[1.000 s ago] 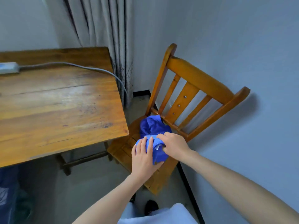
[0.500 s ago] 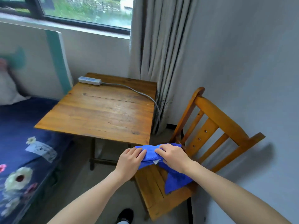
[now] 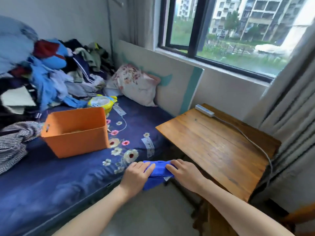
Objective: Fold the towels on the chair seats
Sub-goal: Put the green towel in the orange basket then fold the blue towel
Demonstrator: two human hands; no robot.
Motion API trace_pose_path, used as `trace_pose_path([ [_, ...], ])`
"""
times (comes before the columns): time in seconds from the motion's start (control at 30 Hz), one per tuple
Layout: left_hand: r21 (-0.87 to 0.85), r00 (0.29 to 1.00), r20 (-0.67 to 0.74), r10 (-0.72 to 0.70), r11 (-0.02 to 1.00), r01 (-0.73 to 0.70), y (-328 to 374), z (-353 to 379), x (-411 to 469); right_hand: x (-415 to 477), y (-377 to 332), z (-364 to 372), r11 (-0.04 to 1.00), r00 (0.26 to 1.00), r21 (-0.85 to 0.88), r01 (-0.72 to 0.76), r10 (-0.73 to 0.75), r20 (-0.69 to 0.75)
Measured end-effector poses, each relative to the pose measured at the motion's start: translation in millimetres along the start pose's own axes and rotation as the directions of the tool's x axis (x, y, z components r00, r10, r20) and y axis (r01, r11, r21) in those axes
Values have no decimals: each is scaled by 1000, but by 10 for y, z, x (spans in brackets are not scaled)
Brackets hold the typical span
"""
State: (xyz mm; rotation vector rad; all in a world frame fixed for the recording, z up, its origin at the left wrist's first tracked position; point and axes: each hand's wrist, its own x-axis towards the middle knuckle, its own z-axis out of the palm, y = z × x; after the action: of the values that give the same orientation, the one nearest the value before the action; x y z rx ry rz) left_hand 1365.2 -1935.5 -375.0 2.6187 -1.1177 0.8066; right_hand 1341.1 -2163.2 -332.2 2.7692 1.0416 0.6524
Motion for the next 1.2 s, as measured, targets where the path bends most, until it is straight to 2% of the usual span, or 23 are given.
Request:
trace_pose_path([
  [0.13,47,969,133,-206,978,201,-734,-330,-495,923,-364,318,987,988,43,153,-153,-13],
  [0.27,111,927,169,-335,941,320,-1613,-632,-1066,1903,-907,640,965,965,42,260,-258,-46],
  [0.37,139,903,194,-383,922,361,-2190,-848,-1371,2500,-1280,822,952,954,79,294,-287,-91],
  [0.53,118,837,243,-490,872,476,-2899,-947,-1677,3252,-1627,1056,944,953,134,302,-293,-84],
  [0.7,147,795,270,-543,840,523,-3408,-860,-1549,3771,-1551,1393,942,970,232,242,-231,-75],
  [0.8,205,816,197,-544,837,508,-3757,-751,-1416,4152,-1393,1608,928,967,274,251,-229,-108],
  [0.93,297,796,150,-586,795,529,-4304,-681,-1142,4805,-1180,1834,909,956,310,278,-229,-186],
  [1.07,362,751,151,-643,743,563,-4863,-520,-847,5393,-926,2151,877,952,378,297,-240,-191],
  [1.2,374,670,223,-708,697,611,-5190,-253,-684,5735,-695,2475,858,963,438,269,-250,-101],
])
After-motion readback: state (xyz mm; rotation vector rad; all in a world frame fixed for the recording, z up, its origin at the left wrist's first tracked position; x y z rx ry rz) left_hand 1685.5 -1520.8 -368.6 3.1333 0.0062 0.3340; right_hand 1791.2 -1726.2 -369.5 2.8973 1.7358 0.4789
